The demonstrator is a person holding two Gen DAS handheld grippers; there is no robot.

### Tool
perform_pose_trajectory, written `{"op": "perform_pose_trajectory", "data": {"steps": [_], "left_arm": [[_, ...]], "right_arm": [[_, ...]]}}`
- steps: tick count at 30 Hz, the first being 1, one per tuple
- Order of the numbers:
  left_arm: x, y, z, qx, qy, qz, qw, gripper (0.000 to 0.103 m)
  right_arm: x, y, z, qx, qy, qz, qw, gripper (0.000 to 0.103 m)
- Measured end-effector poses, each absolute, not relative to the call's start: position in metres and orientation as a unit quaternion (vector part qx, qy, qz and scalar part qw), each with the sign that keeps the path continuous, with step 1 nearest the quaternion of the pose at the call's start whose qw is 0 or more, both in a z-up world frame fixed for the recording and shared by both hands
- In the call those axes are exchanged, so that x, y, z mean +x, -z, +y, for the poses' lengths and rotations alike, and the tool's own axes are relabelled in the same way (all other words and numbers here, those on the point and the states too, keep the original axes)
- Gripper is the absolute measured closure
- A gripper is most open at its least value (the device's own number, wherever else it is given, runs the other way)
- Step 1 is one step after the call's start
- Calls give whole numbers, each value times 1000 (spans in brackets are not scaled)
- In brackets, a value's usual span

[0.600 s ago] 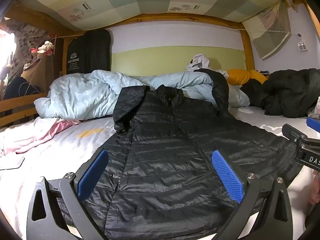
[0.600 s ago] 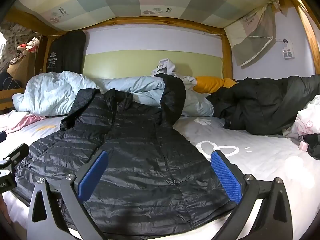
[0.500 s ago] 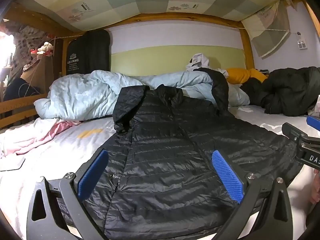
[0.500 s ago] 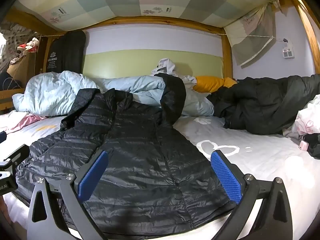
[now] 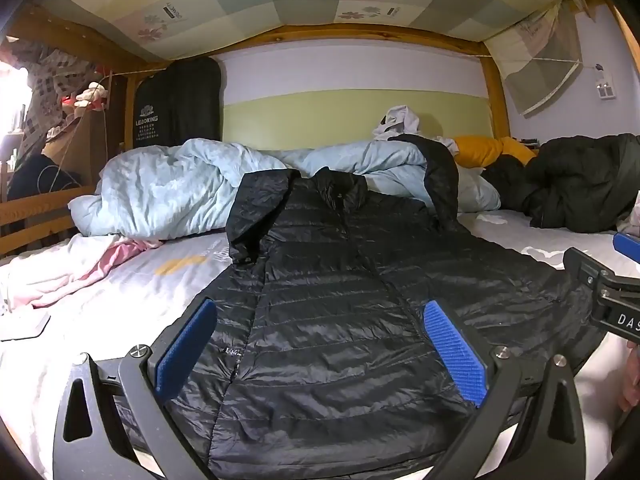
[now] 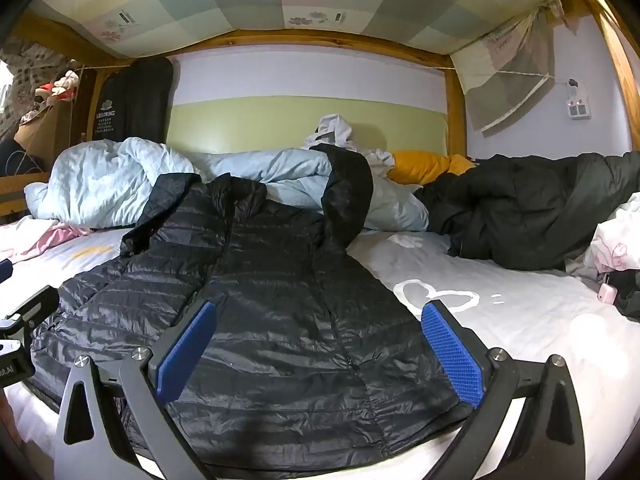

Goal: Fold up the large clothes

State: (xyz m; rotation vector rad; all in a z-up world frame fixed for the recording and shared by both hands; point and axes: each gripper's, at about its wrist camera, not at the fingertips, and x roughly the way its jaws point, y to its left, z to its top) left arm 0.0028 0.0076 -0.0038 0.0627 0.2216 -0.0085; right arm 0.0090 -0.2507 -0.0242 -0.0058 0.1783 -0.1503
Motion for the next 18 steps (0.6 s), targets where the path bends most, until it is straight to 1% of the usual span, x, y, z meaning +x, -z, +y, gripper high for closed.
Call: {"op": "perform_pose_trajectory", "data": {"steps": [18], "left_arm": [[2,1,3,31,4,110,993,0]], "right_arm": [[10,25,-251,-3,74,91,993,0]]}}
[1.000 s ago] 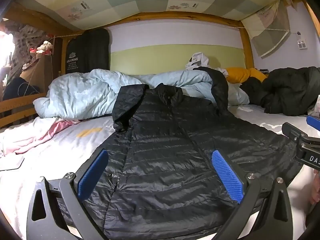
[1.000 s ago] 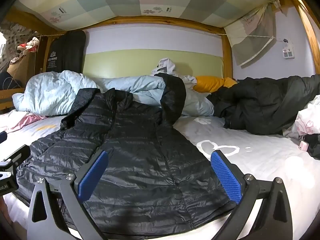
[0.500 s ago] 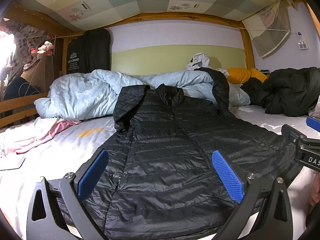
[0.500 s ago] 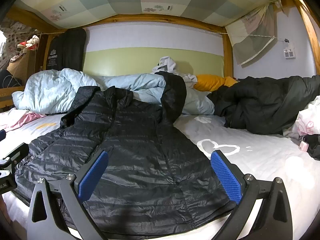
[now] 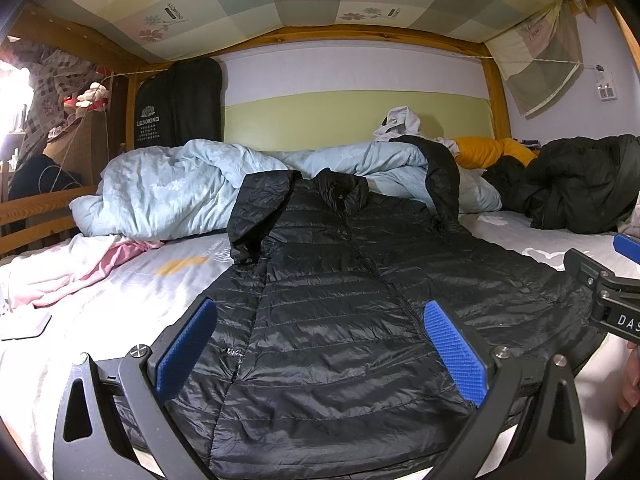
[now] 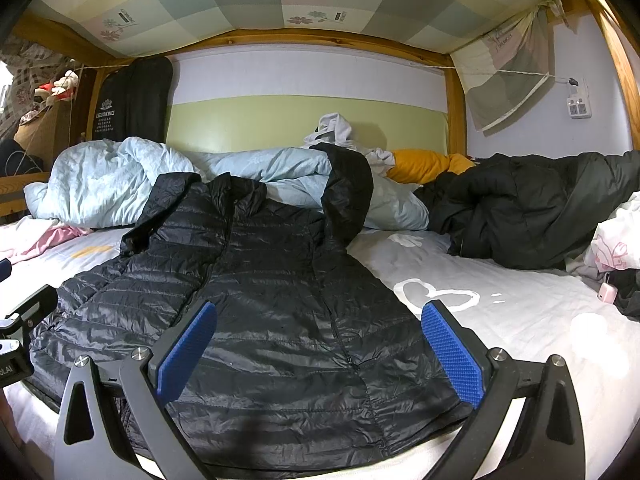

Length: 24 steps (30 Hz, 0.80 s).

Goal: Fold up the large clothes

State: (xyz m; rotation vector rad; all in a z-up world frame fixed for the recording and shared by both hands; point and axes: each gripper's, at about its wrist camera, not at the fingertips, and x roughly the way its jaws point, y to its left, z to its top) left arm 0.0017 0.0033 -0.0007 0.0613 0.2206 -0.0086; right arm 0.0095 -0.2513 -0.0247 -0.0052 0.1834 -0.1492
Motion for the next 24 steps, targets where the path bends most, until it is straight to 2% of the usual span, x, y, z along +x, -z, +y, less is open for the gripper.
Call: {"op": "perform_pose_trajectory", "data": {"steps": [24], "left_arm": [[4,2,11,30,2,117,993,0]], "right_arm": [[10,25,-251,-3,75,94,993,0]]}}
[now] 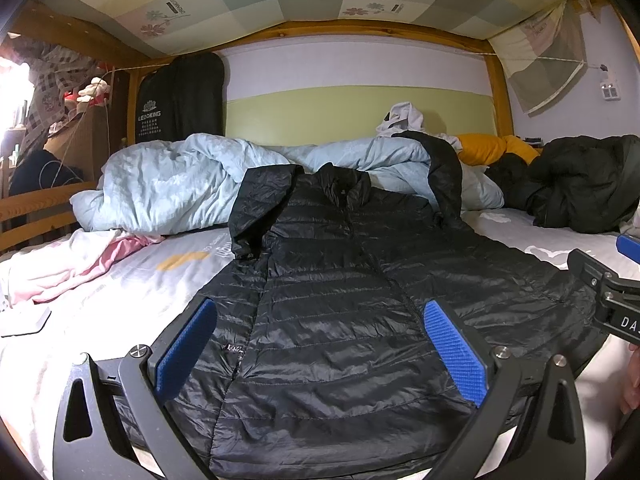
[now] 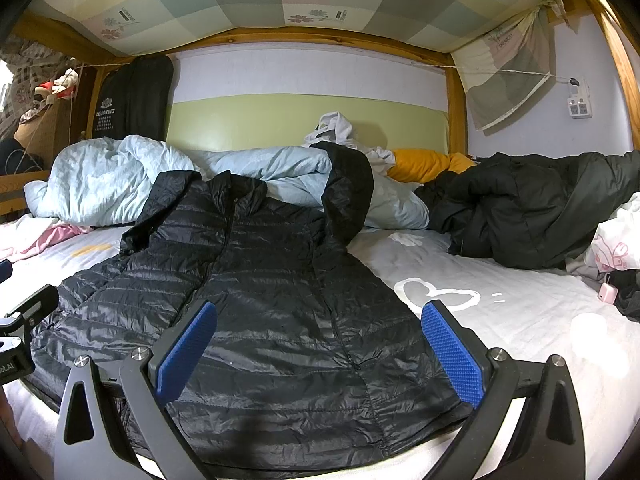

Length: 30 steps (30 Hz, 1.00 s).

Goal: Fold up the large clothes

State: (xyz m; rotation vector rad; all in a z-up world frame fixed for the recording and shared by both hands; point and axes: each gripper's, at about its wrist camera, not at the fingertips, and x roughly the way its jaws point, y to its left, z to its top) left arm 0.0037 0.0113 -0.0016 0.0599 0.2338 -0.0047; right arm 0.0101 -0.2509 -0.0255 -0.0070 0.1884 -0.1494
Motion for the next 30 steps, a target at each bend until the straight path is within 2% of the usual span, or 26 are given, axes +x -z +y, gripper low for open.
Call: {"op": "perform_pose_trajectory", "data": {"steps": [30], "left_arm": [[4,1,10,30,2,117,993,0]], "right_arm": [[12,28,-250,-5,74,96,993,0]]}}
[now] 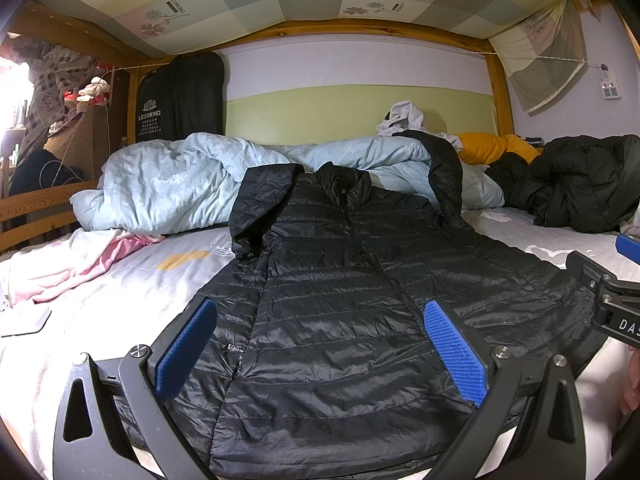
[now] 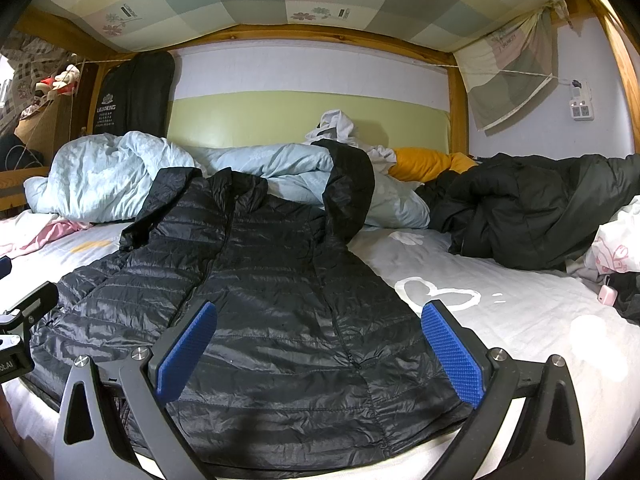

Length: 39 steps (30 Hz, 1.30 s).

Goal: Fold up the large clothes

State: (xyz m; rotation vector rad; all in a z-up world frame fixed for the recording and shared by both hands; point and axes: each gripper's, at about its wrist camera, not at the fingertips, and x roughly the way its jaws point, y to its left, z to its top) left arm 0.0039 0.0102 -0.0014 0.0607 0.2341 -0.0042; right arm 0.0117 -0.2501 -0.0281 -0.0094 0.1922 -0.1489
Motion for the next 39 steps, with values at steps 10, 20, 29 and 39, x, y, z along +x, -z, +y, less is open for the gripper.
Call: {"op": "perform_pose_trajectory", "data": {"steps": [10,20,29,39], "left_arm": [[4,2,12,31,1,117,993,0],[4,2,13,31,-2,115,993,0],[3,1,18,24,-6,111,993,0],[2,-1,19,19,-2,126,992,0]], "right_arm": [[12,27,-250,-5,74,97,993,0],[12,25,-251,-6,73,98,993,0],[11,31,-241,-21,55,105,993,0],[21,28,-243,-19,7,153,988,0]]}}
